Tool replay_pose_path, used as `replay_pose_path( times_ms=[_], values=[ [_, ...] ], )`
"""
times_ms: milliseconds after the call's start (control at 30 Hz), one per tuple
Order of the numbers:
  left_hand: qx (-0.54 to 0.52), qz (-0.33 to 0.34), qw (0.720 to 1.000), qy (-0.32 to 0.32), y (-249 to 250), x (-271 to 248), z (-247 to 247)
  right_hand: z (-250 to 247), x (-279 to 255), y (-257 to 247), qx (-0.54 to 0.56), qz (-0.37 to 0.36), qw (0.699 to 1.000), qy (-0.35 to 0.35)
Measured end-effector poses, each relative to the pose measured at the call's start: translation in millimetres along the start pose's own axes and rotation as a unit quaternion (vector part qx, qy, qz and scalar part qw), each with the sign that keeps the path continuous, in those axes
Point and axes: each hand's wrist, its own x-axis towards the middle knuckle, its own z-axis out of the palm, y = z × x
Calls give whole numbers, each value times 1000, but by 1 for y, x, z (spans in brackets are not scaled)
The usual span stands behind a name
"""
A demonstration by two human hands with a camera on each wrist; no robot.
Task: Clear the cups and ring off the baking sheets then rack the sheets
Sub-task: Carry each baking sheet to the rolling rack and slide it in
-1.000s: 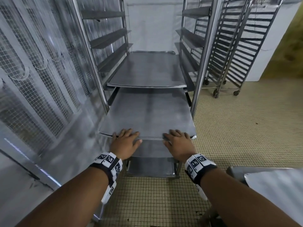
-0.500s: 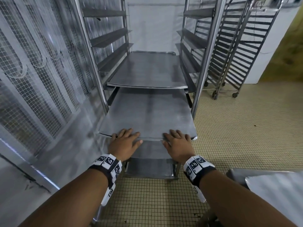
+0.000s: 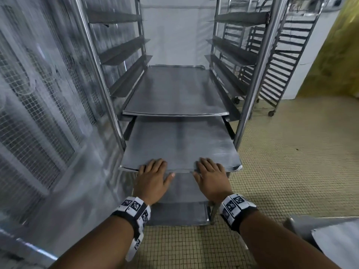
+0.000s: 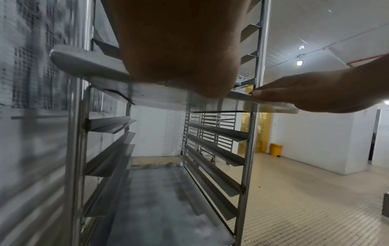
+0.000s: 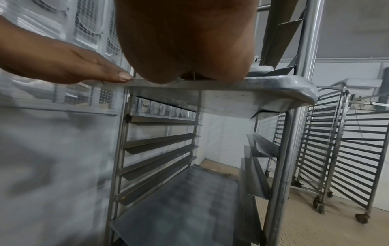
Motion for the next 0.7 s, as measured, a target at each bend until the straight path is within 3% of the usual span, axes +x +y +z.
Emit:
replay_pose_path(
  times_ms=[467, 700],
  values=[
    [-37, 6, 998, 44, -41, 96, 39, 8, 98, 22, -15, 32, 999, 17],
    [-35, 8, 999, 30, -50, 124, 53, 15, 127, 28, -18, 45, 998, 33]
  ],
)
